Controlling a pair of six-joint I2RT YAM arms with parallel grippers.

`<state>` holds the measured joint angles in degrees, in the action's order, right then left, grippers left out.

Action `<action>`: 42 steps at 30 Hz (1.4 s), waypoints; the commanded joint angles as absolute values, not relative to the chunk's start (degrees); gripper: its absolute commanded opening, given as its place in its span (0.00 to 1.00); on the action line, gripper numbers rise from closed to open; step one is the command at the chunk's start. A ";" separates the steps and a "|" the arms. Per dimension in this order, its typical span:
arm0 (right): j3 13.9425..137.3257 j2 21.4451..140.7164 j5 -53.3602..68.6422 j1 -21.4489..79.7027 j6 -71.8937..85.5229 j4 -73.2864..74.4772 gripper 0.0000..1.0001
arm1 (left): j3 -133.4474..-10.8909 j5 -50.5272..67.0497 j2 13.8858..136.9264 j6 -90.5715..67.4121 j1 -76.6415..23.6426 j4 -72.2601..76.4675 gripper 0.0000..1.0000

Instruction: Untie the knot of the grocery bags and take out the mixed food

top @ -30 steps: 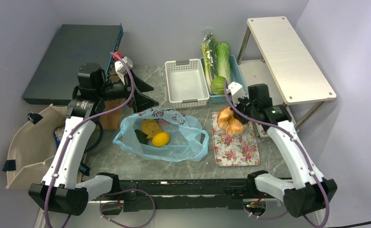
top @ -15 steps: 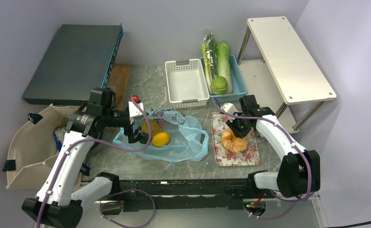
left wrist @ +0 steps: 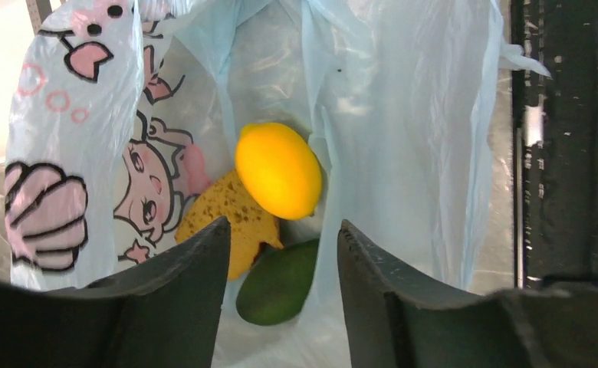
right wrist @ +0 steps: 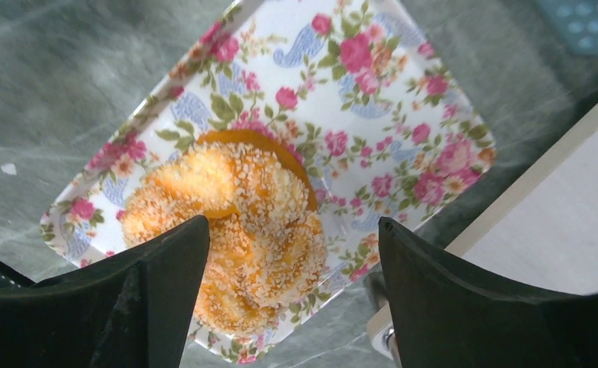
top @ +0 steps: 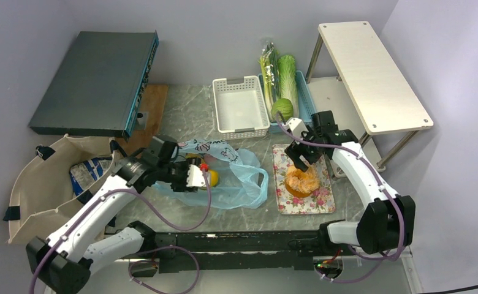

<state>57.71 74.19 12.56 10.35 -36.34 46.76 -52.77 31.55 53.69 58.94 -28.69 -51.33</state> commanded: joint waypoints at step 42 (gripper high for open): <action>69.50 64.50 31.46 10.35 -15.86 33.50 0.99 | -64.97 33.96 58.41 43.67 -38.67 -39.59 0.14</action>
<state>66.92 64.25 30.41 10.33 -19.35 38.46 -54.72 24.51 61.89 48.71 -38.50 -38.22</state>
